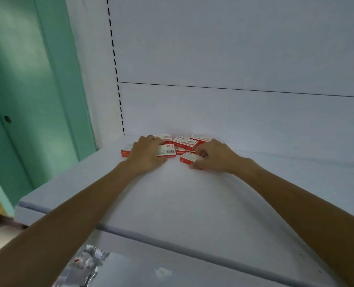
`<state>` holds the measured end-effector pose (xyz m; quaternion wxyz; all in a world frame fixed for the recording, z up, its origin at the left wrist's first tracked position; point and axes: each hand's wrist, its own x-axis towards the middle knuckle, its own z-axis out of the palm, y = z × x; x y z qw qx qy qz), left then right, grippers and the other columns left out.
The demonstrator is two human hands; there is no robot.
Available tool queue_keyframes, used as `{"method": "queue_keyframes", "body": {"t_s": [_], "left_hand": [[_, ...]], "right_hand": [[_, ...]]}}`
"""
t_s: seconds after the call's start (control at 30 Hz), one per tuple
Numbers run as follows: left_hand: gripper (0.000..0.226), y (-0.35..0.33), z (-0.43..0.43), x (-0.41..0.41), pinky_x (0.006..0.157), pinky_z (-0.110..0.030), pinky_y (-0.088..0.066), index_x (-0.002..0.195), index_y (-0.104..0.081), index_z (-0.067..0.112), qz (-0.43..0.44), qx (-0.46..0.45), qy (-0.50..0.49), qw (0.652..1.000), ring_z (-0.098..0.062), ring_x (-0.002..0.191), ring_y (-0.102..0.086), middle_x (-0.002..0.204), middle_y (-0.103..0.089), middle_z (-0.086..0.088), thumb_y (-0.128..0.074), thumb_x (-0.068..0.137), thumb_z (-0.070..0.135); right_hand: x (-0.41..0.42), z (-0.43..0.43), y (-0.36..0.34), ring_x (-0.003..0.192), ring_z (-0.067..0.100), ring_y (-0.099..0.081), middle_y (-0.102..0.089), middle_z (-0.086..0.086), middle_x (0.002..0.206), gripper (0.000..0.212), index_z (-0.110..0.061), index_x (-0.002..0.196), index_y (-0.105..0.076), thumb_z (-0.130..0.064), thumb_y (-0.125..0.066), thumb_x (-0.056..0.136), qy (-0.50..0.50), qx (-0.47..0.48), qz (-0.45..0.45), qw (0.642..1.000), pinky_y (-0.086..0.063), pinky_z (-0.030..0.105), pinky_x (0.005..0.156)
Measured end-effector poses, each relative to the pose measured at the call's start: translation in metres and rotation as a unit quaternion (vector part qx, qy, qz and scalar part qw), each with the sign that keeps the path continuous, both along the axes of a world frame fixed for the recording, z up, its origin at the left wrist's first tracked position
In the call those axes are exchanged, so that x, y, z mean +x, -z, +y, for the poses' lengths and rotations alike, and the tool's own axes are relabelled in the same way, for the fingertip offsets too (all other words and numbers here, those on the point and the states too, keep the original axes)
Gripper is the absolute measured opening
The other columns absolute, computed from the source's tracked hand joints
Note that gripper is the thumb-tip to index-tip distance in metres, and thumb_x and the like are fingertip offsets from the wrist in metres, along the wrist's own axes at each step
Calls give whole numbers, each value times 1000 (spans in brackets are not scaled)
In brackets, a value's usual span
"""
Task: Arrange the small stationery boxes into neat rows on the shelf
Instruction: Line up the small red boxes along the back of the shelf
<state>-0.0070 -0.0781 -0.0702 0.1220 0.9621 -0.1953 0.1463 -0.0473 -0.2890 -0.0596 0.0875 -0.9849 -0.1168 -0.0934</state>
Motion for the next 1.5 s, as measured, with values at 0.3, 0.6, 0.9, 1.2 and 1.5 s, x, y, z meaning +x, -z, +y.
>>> {"method": "queue_keyframes", "body": {"t_s": [0.3,0.6,0.9,1.2,1.5], "left_hand": [[45,-2,12,-1,79,-27,-38,114,-63,18,-8,-45,97,994,-21,100,-52,113,-61,-8,-68,74,39],[42,0,27,-22,69,-19,-44,105,-65,23,74,-113,180,974,-4,83,-54,100,-62,7,-73,69,42],[38,-13,-51,-67,71,-22,-40,100,-66,22,88,-113,296,945,-7,83,-54,94,-60,9,-72,69,44],[26,-24,-193,-157,71,-20,-43,93,-64,26,126,-123,414,893,-7,83,-58,92,-62,10,-71,72,39],[27,-17,-338,-277,73,-21,-42,94,-57,33,150,-123,500,844,-9,87,-55,93,-57,10,-69,72,42]], "right_hand": [[-19,14,1,85,22,-58,-65,6,94,35,-8,97,-67,-34,-70,74,24,64,-36,997,-49,35,76],[-49,13,3,78,15,-55,-63,1,90,30,-15,90,-66,-36,-73,70,95,144,-36,984,-43,26,69],[-143,-62,-5,80,14,-53,-63,2,92,31,-11,93,-64,-33,-74,72,217,140,-63,964,-38,19,67],[-283,-173,-16,80,11,-50,-58,-3,89,32,-12,98,-64,-32,-72,75,336,100,-58,935,-33,13,60],[-432,-281,-12,82,9,-52,-59,-6,90,34,-19,95,-63,-43,-71,72,430,103,-54,895,-36,13,64]]}}
